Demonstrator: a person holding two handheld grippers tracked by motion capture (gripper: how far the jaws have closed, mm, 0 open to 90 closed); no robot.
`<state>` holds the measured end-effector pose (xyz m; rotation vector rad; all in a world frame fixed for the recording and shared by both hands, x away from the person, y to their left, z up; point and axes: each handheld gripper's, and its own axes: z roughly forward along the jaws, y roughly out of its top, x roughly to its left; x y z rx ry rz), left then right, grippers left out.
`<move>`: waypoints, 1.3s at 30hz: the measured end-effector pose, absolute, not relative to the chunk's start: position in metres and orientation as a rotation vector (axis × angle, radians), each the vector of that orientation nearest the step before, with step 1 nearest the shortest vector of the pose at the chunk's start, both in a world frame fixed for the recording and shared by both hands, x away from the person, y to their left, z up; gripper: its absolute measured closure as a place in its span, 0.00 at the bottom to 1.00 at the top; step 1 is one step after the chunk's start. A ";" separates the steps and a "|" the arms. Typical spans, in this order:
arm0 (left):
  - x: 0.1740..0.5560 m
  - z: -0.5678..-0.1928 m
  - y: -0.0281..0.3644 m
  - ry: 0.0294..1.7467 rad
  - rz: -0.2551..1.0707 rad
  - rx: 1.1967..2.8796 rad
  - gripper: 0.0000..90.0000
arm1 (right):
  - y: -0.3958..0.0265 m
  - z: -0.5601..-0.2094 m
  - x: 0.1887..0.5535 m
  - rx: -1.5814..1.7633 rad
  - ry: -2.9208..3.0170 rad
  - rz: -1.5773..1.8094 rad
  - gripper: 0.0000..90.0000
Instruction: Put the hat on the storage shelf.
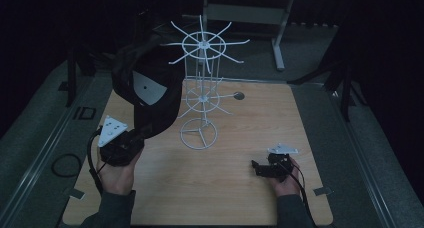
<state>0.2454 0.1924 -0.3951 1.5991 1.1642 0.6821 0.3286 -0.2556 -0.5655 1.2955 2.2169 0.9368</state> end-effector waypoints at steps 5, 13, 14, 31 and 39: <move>0.246 -0.396 0.192 1.162 0.682 1.602 0.96 | -0.256 -0.565 0.329 1.296 2.217 0.937 0.14; 0.246 -0.397 0.189 1.154 0.691 1.608 0.96 | -0.256 -0.565 0.329 1.296 2.217 0.937 0.14; 0.246 -0.398 0.188 1.150 0.693 1.609 0.96 | -0.256 -0.565 0.329 1.295 2.217 0.937 0.14; 0.249 -0.404 0.180 1.129 0.706 1.621 0.96 | -0.256 -0.565 0.329 1.295 2.217 0.937 0.14; 0.250 -0.405 0.180 1.114 0.712 1.638 0.96 | -0.256 -0.565 0.329 1.296 2.217 0.937 0.14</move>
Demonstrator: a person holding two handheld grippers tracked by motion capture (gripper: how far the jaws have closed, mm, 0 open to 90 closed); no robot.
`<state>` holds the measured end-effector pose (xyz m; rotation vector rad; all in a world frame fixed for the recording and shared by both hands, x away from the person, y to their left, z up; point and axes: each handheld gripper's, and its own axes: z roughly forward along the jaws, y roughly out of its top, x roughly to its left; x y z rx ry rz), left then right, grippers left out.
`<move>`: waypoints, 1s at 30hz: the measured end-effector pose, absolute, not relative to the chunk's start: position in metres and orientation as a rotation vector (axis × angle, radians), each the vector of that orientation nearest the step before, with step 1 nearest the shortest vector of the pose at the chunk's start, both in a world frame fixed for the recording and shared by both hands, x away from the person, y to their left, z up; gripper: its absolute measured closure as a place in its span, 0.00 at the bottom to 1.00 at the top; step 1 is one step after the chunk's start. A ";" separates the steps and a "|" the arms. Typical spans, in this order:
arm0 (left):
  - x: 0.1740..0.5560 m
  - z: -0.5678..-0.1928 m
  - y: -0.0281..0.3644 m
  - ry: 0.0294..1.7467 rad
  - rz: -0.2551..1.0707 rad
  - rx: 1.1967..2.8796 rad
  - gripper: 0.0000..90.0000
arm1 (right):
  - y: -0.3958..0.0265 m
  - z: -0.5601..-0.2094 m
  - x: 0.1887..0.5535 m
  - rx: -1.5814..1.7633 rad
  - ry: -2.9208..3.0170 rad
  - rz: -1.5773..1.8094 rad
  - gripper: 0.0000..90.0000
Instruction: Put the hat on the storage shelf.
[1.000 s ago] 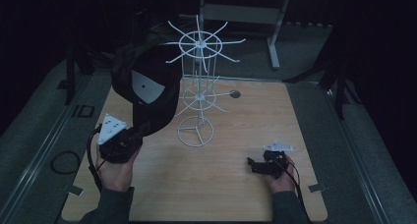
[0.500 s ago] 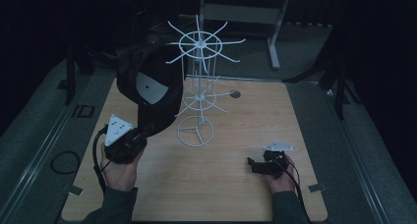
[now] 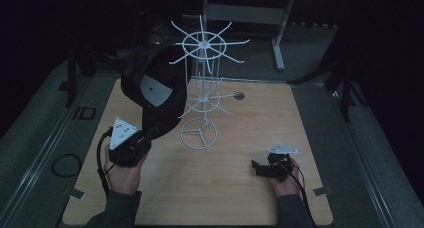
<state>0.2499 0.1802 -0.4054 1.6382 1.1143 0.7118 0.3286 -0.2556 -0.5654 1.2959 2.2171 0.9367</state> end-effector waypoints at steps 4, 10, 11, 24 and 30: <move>0.251 -0.408 0.182 1.110 0.724 1.654 0.95 | -0.256 -0.565 0.329 1.296 2.217 0.937 0.14; 0.254 -0.413 0.184 1.122 0.724 1.669 0.95 | -0.256 -0.566 0.329 1.294 2.215 0.937 0.14; 0.254 -0.413 0.184 1.122 0.724 1.669 0.94 | -0.256 -0.566 0.329 1.294 2.215 0.937 0.14; 0.255 -0.423 0.190 1.155 0.703 1.649 0.62 | -0.256 -0.566 0.329 1.292 2.215 0.939 0.14; 0.252 -0.423 0.196 1.160 0.673 1.617 0.50 | -0.256 -0.566 0.329 1.294 2.215 0.938 0.14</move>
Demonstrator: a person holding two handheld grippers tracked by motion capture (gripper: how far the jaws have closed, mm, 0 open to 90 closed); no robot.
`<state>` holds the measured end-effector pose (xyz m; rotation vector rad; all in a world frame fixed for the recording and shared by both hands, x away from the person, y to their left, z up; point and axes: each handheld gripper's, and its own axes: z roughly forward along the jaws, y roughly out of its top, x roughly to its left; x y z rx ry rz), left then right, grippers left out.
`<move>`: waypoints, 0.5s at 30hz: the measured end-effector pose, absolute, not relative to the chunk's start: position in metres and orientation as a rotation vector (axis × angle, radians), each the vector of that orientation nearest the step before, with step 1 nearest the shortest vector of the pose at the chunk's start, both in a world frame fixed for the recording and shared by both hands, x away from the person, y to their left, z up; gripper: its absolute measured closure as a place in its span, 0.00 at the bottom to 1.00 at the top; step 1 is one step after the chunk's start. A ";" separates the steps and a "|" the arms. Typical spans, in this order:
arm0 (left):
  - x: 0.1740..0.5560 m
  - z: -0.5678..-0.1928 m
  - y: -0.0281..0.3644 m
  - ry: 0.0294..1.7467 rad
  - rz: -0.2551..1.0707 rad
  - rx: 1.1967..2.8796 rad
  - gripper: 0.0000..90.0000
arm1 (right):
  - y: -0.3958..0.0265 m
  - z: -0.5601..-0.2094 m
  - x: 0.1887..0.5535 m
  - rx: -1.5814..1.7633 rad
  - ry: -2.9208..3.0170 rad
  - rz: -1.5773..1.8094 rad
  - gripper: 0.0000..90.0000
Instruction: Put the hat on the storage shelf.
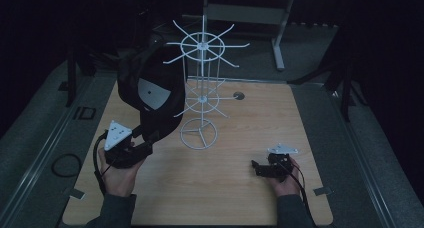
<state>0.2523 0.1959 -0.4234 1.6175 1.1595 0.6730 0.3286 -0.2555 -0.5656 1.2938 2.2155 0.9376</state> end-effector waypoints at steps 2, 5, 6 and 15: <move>0.251 -0.423 0.197 1.153 0.669 1.613 0.45 | -0.255 -0.566 0.329 1.295 2.214 0.938 0.14; 0.248 -0.421 0.198 1.144 0.657 1.599 0.40 | -0.255 -0.566 0.329 1.296 2.216 0.938 0.14; 0.247 -0.421 0.198 1.140 0.656 1.598 0.38 | -0.256 -0.566 0.329 1.295 2.216 0.938 0.14; 0.235 -0.415 0.199 1.087 0.611 1.590 0.32 | -0.255 -0.566 0.328 1.297 2.215 0.938 0.14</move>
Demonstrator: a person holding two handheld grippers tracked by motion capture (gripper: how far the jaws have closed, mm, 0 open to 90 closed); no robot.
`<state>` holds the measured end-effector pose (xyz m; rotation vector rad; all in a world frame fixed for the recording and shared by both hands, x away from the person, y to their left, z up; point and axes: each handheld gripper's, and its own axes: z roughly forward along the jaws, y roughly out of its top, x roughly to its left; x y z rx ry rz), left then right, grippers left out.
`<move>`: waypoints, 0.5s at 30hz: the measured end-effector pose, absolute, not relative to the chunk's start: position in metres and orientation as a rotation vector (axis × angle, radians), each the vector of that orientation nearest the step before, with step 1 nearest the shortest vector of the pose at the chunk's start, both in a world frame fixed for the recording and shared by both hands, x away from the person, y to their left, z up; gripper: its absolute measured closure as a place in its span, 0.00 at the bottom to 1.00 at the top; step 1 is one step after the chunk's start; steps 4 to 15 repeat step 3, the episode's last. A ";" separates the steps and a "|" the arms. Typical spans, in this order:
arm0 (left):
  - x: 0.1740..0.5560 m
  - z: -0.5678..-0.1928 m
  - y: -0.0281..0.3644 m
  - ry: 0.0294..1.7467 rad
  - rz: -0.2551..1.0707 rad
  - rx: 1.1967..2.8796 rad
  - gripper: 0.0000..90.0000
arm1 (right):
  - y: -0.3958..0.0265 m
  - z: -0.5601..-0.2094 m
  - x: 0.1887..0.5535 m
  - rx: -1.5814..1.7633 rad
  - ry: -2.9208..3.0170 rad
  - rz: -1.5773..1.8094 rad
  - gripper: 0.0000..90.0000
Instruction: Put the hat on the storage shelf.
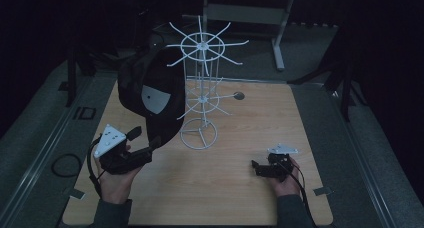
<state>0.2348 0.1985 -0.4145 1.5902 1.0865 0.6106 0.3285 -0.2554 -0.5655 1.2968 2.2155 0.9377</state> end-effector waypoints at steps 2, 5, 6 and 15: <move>0.233 -0.414 0.197 1.077 0.605 1.591 0.32 | -0.255 -0.566 0.328 1.297 2.216 0.938 0.14; 0.233 -0.413 0.196 1.076 0.599 1.593 0.32 | -0.255 -0.566 0.328 1.297 2.216 0.938 0.14; 0.233 -0.413 0.196 1.076 0.599 1.593 0.32 | -0.255 -0.566 0.328 1.297 2.216 0.938 0.14; 0.233 -0.413 0.196 1.076 0.599 1.593 0.32 | -0.255 -0.566 0.328 1.297 2.216 0.938 0.14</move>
